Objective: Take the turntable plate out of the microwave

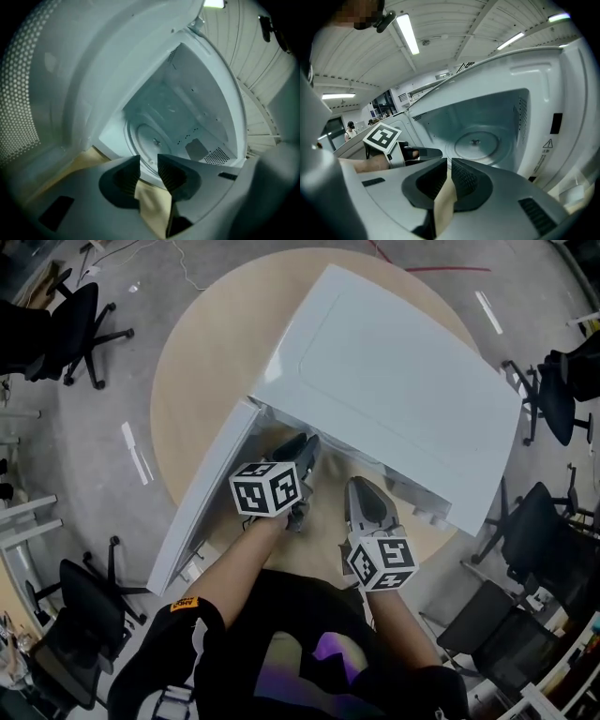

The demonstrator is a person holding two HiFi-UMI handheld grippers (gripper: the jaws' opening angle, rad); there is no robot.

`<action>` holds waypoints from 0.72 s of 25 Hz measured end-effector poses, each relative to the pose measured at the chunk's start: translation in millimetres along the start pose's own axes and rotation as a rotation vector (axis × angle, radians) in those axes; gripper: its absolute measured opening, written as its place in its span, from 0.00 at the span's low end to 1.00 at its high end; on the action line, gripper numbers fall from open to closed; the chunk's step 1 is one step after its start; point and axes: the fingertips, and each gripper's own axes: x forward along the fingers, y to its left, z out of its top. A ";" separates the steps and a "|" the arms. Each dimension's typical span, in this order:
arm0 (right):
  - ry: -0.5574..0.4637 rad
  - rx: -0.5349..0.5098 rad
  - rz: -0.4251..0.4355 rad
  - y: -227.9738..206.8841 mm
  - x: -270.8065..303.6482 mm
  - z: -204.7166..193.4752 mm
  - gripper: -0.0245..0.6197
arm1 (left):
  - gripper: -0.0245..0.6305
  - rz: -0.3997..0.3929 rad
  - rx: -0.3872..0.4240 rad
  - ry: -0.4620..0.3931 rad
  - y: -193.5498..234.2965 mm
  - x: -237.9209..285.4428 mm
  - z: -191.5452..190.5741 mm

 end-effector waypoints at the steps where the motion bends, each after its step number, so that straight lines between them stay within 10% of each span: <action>1: 0.006 -0.002 0.004 0.2 2.3 -1.5 0.07 | 0.26 0.005 -0.005 0.001 2.5 3.0 0.8; 18: 0.039 0.033 -0.003 -10.2 24.5 -9.4 0.07 | 0.26 -0.020 -0.141 -0.013 14.9 27.5 7.1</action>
